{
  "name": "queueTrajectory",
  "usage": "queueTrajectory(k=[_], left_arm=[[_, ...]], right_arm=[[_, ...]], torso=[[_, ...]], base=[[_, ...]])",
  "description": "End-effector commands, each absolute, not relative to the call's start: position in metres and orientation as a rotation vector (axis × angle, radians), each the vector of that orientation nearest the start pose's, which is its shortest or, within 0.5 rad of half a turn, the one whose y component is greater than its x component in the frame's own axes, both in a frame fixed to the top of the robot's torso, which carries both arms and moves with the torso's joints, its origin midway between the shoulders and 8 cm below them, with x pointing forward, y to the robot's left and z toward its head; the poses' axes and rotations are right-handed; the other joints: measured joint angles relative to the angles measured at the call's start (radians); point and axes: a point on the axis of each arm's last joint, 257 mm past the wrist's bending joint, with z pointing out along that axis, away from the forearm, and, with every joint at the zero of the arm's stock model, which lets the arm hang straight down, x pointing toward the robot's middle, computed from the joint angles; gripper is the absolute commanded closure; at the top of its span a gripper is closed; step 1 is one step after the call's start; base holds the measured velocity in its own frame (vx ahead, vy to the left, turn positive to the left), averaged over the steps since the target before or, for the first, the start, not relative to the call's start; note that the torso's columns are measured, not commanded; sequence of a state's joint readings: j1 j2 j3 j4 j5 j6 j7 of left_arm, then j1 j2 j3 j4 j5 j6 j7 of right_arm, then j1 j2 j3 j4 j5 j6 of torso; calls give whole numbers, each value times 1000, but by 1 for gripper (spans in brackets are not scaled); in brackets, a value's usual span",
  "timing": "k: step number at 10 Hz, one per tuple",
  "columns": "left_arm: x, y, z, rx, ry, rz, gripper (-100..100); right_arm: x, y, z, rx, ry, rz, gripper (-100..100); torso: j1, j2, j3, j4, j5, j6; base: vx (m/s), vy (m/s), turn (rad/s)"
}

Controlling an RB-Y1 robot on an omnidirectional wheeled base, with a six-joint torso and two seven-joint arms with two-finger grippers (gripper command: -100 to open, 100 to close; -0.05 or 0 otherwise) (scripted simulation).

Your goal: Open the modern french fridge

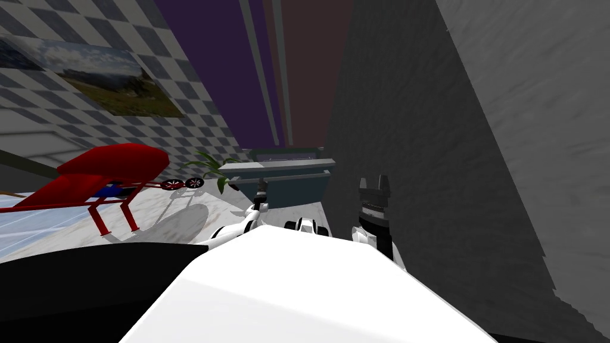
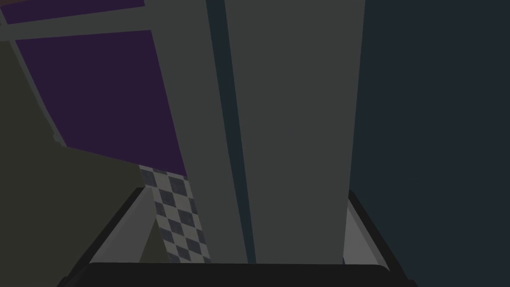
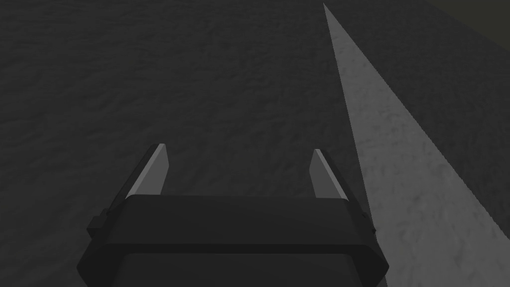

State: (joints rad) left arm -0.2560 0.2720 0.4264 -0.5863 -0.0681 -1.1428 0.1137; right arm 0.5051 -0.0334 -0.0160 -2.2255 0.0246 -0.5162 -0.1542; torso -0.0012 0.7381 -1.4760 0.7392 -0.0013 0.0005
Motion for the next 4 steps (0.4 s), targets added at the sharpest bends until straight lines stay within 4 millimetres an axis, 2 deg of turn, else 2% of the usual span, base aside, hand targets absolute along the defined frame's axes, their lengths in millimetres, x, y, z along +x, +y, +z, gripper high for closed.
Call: queueTrajectory(k=[1, 4], left_arm=[[479, 453, -226, -870, 762, -1079, 0], [479, 454, -227, -872, 762, -1078, 0]], right_arm=[[351, -282, 2, 714, 641, 1402, 0], [351, -282, 2, 714, 641, 1402, 0]], torso=[[0, 0, 0, 0, 0, 0], [1, 0, 0, -1, 1, 0]], base=[[0, 0, 0], [0, 0, 0]])
